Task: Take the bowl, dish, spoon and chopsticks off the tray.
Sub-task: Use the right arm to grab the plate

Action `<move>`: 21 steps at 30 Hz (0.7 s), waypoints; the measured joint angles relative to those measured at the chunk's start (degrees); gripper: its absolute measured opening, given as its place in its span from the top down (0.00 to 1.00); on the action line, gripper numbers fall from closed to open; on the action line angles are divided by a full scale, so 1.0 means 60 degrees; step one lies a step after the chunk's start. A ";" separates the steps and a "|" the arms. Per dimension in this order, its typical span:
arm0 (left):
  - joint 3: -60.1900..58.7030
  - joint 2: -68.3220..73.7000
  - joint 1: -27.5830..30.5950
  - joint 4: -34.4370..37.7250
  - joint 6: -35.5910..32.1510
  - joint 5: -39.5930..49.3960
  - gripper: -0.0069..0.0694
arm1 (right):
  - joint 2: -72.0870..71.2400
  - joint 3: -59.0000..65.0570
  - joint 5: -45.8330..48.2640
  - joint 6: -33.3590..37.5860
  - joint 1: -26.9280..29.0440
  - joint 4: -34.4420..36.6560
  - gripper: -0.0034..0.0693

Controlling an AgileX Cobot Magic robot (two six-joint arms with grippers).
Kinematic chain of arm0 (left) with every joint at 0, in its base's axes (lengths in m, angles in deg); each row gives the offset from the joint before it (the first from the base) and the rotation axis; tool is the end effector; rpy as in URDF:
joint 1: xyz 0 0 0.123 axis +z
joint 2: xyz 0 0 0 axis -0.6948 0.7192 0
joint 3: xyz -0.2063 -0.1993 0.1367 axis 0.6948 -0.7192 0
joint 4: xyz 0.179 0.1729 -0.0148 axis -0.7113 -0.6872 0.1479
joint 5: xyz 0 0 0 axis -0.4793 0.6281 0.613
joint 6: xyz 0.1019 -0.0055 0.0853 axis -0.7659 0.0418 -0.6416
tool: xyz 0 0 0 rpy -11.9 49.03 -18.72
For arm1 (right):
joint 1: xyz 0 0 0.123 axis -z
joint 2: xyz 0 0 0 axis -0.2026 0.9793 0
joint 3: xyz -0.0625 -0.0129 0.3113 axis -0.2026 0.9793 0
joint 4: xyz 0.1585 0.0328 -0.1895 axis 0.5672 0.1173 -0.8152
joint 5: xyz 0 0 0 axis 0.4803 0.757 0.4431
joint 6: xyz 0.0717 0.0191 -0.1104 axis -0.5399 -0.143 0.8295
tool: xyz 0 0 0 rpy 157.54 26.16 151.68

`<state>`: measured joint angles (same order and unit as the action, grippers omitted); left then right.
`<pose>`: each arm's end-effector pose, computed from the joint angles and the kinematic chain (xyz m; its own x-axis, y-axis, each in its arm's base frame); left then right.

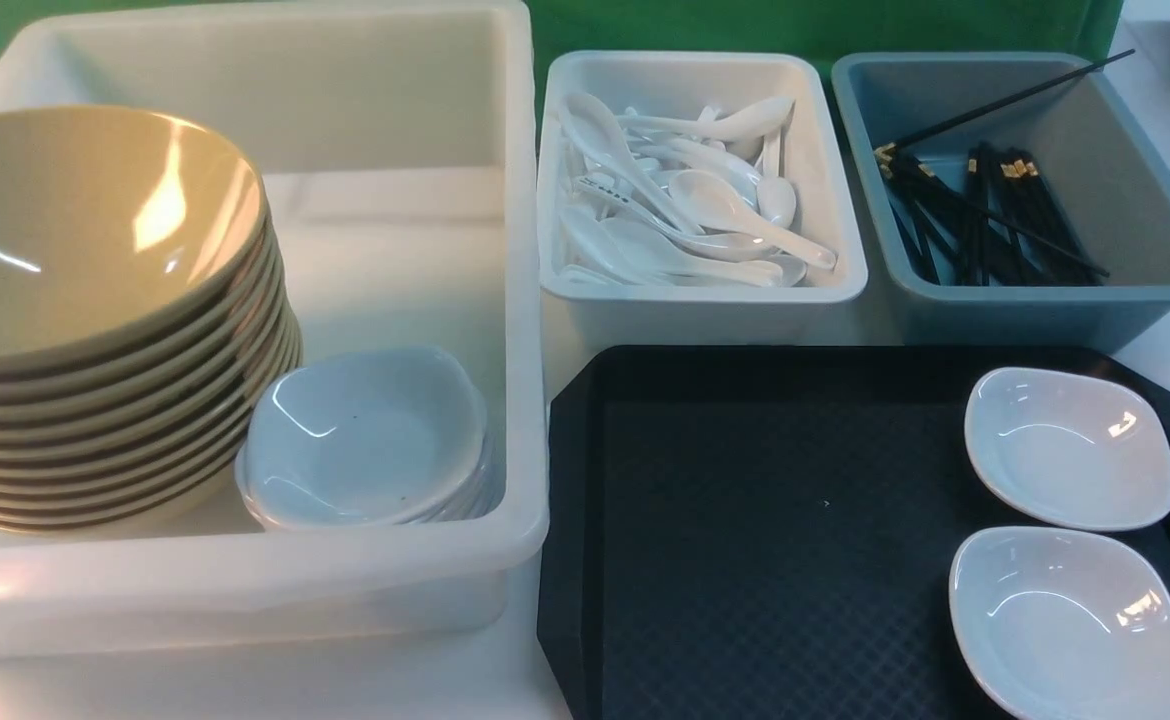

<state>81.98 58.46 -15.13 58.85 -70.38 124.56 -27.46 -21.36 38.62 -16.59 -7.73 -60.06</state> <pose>0.2765 0.1065 0.4386 -0.5768 -0.3867 -0.7196 -0.3029 0.9193 -0.2512 0.1374 0.0321 0.2713 -0.6525 -0.3353 -0.6796 -0.3218 0.9345 -0.1521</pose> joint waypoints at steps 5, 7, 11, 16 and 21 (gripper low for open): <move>-0.0128 -0.0499 -0.0180 0.1463 -0.0991 0.0322 0.40 | 0.0000 0.0124 -0.0389 -0.0247 0.0000 0.0007 0.89; -0.0292 -0.0597 -0.0459 0.1973 -0.1447 0.0387 0.46 | 0.0073 0.0185 -0.0367 -0.0329 0.0000 0.0007 0.89; -0.0629 -0.1406 -0.2235 0.3281 -0.3481 0.0419 0.74 | 0.0704 0.0208 0.0827 -0.2241 0.0000 -0.0968 0.83; -0.0664 -0.2579 -0.4192 0.3040 -0.4511 0.0409 0.90 | 0.1146 0.0270 0.1243 -0.3153 0.0000 -0.1383 0.64; -0.1850 -0.4430 -0.6155 0.1714 -0.4990 -0.0561 0.92 | 0.1965 0.0270 0.0760 -0.3669 0.0415 -0.1393 0.43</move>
<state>70.88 31.89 -52.06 69.13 -100.32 121.19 -15.67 -19.74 43.18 -38.61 -5.24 -68.42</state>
